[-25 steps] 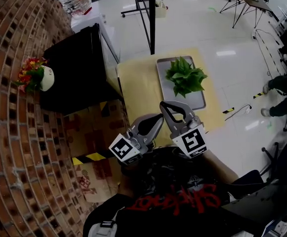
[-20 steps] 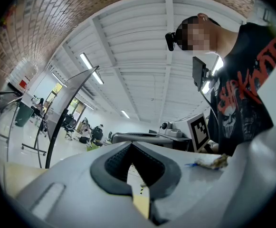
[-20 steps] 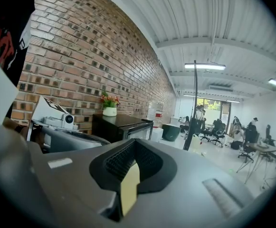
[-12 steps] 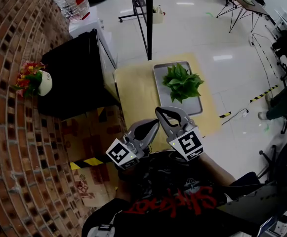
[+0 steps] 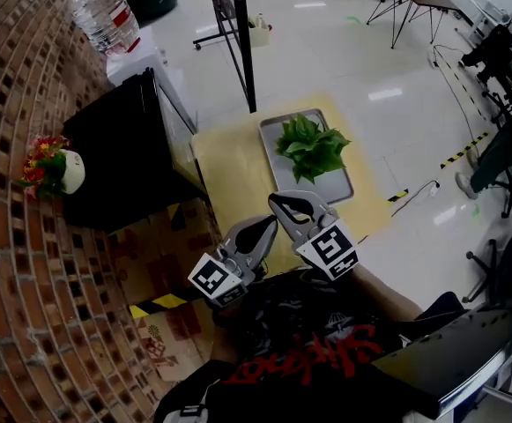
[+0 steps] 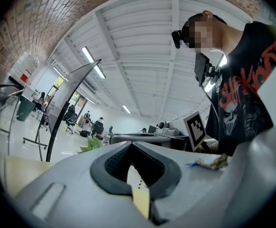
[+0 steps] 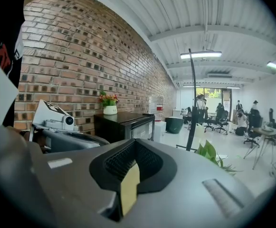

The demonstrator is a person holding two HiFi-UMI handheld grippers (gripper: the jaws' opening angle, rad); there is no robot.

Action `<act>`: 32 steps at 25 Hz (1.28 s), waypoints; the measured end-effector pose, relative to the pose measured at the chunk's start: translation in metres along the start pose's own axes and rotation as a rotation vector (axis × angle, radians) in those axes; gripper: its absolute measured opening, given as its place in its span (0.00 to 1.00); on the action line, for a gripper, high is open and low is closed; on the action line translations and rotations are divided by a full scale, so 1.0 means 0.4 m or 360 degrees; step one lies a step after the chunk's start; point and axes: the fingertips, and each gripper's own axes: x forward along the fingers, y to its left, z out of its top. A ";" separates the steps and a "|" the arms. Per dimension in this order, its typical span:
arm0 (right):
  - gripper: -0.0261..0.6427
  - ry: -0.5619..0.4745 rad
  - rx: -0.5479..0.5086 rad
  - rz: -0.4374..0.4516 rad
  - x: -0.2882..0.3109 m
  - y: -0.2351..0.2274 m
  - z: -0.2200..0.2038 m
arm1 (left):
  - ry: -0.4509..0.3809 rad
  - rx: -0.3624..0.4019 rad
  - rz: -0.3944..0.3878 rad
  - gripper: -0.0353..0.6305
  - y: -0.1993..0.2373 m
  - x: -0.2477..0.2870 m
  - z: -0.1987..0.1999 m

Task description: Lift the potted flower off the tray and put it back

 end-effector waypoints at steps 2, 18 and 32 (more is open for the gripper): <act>0.04 -0.0001 0.0010 -0.0006 0.002 -0.005 -0.003 | 0.0009 -0.0014 0.0013 0.05 0.004 0.007 0.008; 0.04 0.0015 0.0032 0.0000 0.006 0.001 -0.001 | -0.0034 -0.0065 0.0028 0.05 0.000 0.009 0.031; 0.04 -0.0136 -0.0027 0.0062 -0.038 0.014 0.068 | -0.0121 -0.0082 -0.0043 0.05 -0.016 -0.012 0.052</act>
